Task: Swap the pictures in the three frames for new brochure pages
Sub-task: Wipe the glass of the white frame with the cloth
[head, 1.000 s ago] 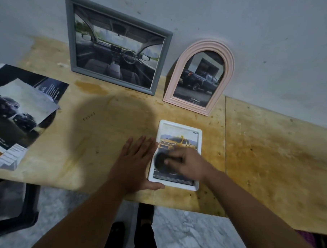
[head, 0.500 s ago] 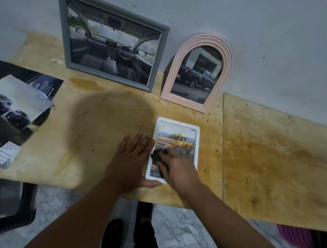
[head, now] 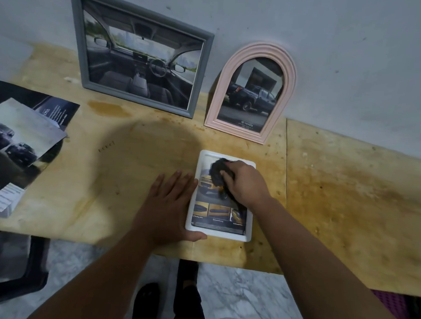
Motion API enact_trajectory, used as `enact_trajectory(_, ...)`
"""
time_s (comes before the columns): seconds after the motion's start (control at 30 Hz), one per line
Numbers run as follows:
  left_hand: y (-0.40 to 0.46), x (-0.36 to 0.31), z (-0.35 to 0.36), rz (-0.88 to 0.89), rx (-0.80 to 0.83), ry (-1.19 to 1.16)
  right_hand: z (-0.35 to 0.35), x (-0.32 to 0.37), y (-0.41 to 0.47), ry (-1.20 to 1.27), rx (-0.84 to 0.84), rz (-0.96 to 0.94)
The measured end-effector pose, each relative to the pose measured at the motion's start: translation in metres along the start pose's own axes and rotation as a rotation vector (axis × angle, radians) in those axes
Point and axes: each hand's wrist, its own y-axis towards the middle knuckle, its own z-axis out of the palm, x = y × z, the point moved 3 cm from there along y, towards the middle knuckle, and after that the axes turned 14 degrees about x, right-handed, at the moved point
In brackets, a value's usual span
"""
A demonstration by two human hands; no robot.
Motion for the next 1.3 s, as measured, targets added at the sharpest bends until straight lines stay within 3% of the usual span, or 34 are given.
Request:
enact_trajectory(0.13, 0.0, 0.0, -0.001, -0.005, -0.012, -0.002, 0.021, 0.009, -0.033, -0.042, -0.056, -0.087)
enact_trajectory(0.37, -0.002, 0.0, -0.003, 0.005, 0.007, -0.006, 0.056, 0.022, -0.099, -0.025, 0.103, -0.185)
enact_trajectory(0.5, -0.001, 0.0, -0.003, 0.014, -0.006, -0.011, 0.02, 0.005, -0.063, 0.438, 0.271, -0.056)
enact_trajectory(0.57, -0.001, 0.0, -0.003, 0.013, -0.006, -0.005, -0.004, -0.011, -0.036, 0.513, 0.122, 0.064)
enact_trajectory(0.67, -0.002, 0.0, -0.002, 0.013, -0.01, 0.001, -0.016, -0.02, -0.006, 0.266, -0.069, 0.128)
enact_trajectory(0.83, 0.0, 0.0, -0.002, 0.005, -0.016, -0.004, 0.016, 0.004, -0.023, -0.138, -0.183, 0.003)
enact_trajectory(0.93, -0.001, -0.001, -0.002, 0.006, -0.017, 0.0, 0.042, 0.021, -0.066, -0.207, -0.119, -0.179)
enact_trajectory(1.03, -0.001, -0.001, -0.003, 0.009, -0.01, 0.001, 0.046, 0.024, -0.089, -0.088, 0.097, -0.273)
enact_trajectory(1.1, -0.001, -0.002, -0.003, 0.006, -0.008, 0.004, 0.026, 0.015, -0.074, 0.01, 0.131, -0.213)
enact_trajectory(1.23, 0.0, -0.002, -0.003, 0.011, -0.007, 0.001, -0.014, -0.013, -0.026, -0.004, -0.154, 0.013)
enact_trajectory(1.3, 0.0, -0.001, -0.002, 0.009, 0.002, 0.002, -0.01, -0.018, -0.015, -0.112, -0.192, 0.058)
